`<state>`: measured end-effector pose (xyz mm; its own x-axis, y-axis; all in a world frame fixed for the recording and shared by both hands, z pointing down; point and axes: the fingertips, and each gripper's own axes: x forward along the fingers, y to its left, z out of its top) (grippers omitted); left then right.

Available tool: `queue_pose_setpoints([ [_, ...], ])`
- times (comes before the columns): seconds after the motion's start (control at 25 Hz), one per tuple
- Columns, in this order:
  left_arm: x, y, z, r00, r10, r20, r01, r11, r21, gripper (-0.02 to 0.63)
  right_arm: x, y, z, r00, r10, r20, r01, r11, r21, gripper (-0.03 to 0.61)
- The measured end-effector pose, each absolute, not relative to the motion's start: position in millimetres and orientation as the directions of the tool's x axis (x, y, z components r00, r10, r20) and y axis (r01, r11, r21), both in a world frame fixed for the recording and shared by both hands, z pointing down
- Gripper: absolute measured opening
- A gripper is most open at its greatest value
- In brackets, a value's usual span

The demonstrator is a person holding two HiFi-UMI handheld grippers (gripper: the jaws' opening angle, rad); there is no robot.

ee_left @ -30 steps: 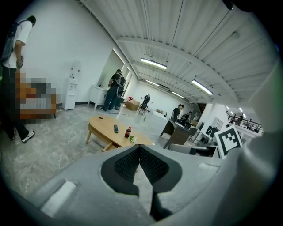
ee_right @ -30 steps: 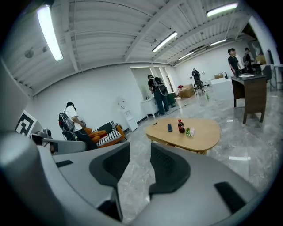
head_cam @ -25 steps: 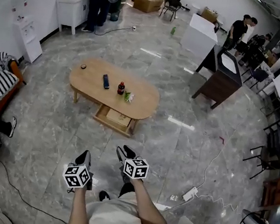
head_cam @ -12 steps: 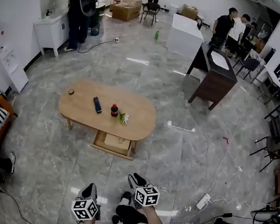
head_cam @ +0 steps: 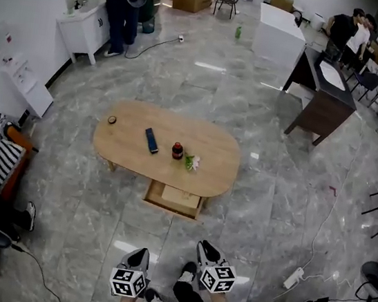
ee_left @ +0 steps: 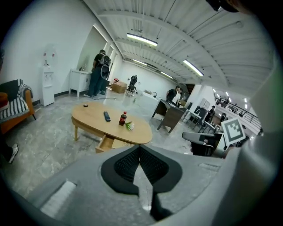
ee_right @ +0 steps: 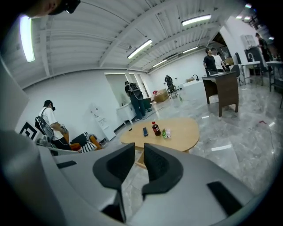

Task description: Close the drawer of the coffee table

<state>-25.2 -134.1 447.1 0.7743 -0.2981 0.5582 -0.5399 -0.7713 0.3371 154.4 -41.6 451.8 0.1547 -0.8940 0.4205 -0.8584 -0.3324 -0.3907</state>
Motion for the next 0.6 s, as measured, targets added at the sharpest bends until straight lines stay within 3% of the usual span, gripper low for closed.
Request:
queue_pose_setpoints([
  [0.6,-78.5,-171.1,489.8,0.807,-0.026,0.589,-0.254,-0.917,0.308,0.008,87.3,-22.5,501.0,0.327,-0.774,0.542,-0.798,-0.533,-0.279,0.063],
])
